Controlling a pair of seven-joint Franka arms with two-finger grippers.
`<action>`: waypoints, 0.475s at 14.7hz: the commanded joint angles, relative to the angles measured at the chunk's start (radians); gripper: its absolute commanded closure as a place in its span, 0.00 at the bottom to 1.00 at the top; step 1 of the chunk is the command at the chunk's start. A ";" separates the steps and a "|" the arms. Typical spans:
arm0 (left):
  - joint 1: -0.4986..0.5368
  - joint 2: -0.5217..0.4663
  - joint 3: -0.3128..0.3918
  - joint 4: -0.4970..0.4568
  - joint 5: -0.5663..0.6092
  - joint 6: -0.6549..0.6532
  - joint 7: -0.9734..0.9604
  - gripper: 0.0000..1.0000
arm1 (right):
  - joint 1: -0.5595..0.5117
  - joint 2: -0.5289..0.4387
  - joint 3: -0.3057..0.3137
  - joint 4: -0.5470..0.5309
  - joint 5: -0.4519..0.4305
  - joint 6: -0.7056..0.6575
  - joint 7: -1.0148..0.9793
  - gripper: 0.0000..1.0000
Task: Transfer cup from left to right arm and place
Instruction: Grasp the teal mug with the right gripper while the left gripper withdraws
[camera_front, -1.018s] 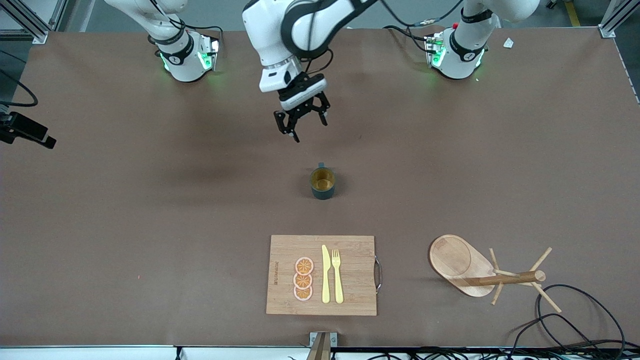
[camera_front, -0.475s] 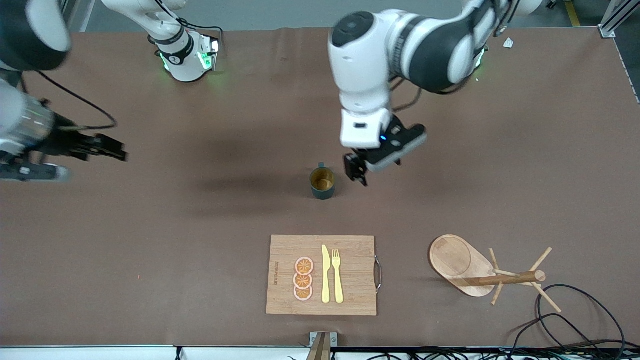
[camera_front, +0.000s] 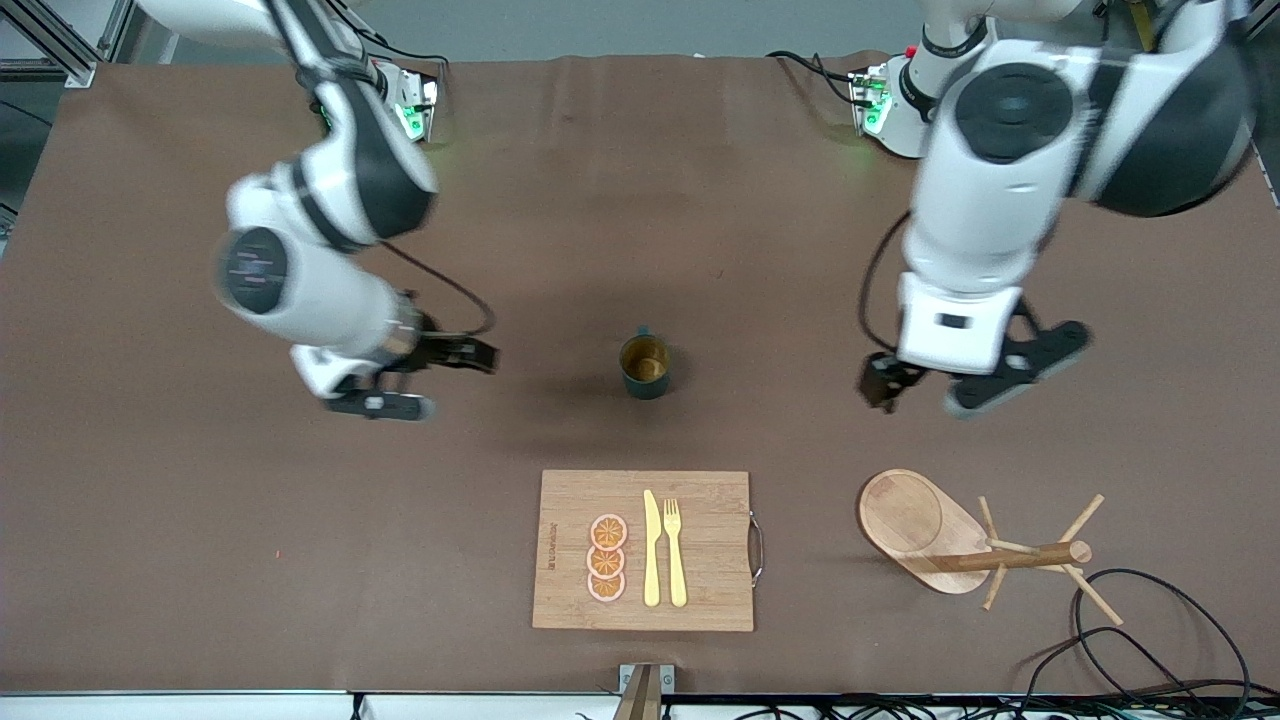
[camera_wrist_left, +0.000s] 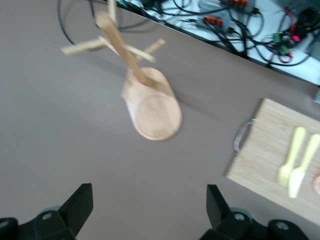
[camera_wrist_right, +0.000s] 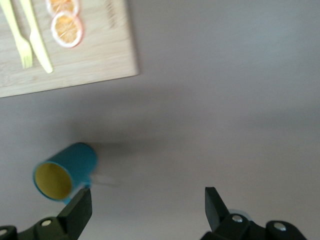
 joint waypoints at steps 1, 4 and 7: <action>0.078 -0.052 -0.012 -0.012 -0.066 -0.029 0.131 0.00 | 0.107 0.083 -0.013 0.005 0.020 0.108 0.081 0.00; 0.147 -0.102 -0.012 -0.017 -0.121 -0.068 0.265 0.00 | 0.178 0.155 -0.013 0.008 0.020 0.195 0.115 0.00; 0.133 -0.176 0.066 -0.043 -0.161 -0.101 0.431 0.00 | 0.215 0.209 -0.013 0.010 0.023 0.258 0.158 0.00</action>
